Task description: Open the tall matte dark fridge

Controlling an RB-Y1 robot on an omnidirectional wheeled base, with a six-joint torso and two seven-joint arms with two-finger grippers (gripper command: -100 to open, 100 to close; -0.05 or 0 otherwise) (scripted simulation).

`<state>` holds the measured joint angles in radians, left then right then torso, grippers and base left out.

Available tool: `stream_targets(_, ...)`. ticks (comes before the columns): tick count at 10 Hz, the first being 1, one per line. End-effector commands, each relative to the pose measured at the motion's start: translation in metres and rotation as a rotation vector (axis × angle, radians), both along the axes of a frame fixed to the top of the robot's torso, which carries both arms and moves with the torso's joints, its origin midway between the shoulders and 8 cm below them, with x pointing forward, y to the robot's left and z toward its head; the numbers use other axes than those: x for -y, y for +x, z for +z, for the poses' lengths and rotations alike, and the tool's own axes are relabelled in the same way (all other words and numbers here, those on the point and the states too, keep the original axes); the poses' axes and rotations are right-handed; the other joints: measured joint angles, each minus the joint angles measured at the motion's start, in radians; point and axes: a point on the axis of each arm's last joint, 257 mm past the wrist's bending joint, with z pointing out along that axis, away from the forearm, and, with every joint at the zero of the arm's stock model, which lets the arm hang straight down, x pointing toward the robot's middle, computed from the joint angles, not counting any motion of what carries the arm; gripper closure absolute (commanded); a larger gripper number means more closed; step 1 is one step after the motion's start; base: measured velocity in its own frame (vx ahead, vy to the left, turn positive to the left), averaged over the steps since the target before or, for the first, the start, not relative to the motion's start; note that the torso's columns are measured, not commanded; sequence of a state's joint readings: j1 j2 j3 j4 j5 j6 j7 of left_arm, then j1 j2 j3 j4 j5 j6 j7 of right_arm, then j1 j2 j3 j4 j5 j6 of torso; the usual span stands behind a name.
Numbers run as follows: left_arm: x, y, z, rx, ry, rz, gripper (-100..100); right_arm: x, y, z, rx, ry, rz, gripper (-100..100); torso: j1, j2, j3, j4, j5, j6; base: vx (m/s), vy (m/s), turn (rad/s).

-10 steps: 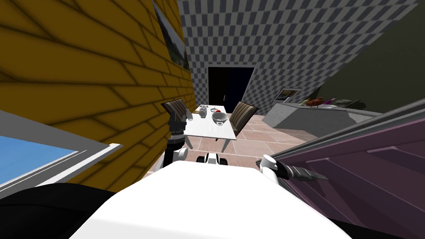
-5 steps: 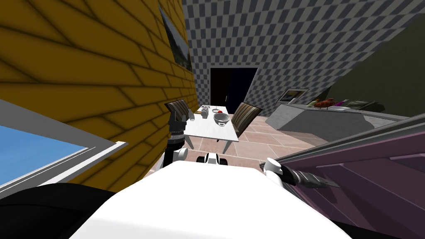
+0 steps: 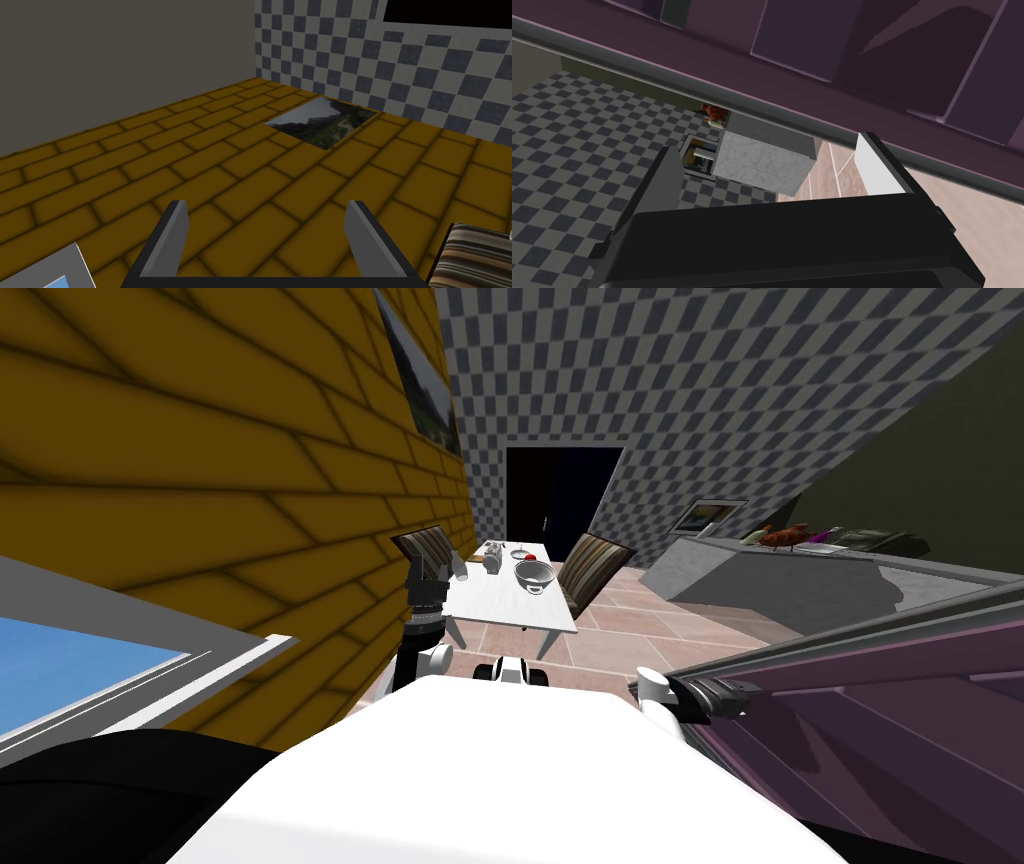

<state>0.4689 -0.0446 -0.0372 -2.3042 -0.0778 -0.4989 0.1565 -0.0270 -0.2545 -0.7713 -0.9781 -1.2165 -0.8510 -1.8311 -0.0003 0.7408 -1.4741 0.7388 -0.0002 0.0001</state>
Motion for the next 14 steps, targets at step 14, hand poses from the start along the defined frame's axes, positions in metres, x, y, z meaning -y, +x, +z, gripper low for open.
stream_targets(14,0.000,0.000,0.000,0.000,0.000,0.000,0,-0.020,0.109,-0.043,-1.019,-0.183,0.467,-100,0.001,-0.002,-0.002,-0.001,0.000,0.000,0.045,0.014,-0.023)
